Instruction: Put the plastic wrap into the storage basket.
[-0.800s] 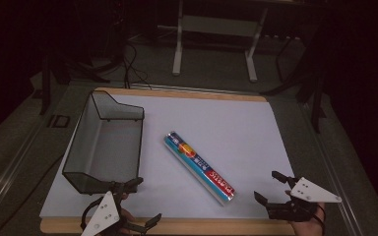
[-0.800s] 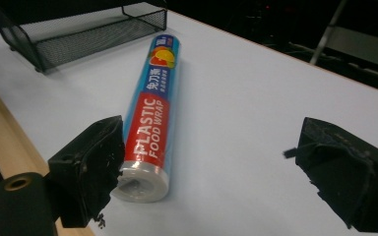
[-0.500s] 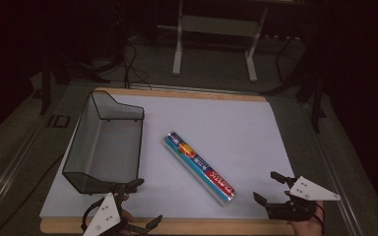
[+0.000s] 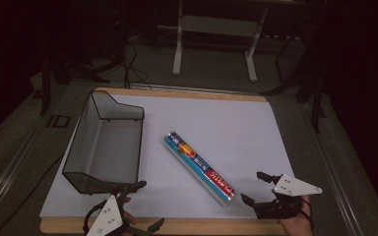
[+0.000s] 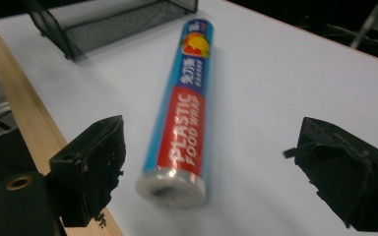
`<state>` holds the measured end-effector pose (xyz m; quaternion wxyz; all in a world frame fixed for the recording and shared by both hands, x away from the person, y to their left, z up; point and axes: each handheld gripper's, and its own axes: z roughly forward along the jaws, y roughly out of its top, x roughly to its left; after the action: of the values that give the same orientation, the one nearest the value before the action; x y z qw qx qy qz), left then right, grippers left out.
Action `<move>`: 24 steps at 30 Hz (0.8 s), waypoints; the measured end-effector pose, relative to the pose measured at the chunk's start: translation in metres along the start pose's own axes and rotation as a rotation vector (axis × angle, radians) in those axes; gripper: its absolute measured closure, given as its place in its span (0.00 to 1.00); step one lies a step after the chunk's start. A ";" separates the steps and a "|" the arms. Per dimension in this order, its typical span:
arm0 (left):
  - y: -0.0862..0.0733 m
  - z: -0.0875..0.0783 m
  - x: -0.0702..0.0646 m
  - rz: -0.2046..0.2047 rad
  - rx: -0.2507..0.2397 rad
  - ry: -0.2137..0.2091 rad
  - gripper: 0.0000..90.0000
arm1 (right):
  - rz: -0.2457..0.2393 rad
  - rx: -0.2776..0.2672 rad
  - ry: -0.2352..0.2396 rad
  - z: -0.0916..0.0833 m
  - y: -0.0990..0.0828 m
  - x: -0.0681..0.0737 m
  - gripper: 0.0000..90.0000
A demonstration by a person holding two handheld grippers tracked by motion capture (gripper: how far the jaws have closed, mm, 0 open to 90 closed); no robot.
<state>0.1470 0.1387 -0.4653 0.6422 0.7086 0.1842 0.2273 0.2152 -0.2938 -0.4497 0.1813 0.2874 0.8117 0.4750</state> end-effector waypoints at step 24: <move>0.000 0.000 0.000 -0.002 0.002 -0.008 0.01 | -0.022 0.182 0.045 0.063 0.027 0.005 0.10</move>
<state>0.1469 0.1384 -0.4656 0.6425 0.7099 0.1825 0.2236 0.2549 -0.2379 -0.4572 0.1410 0.2831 0.8585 0.4037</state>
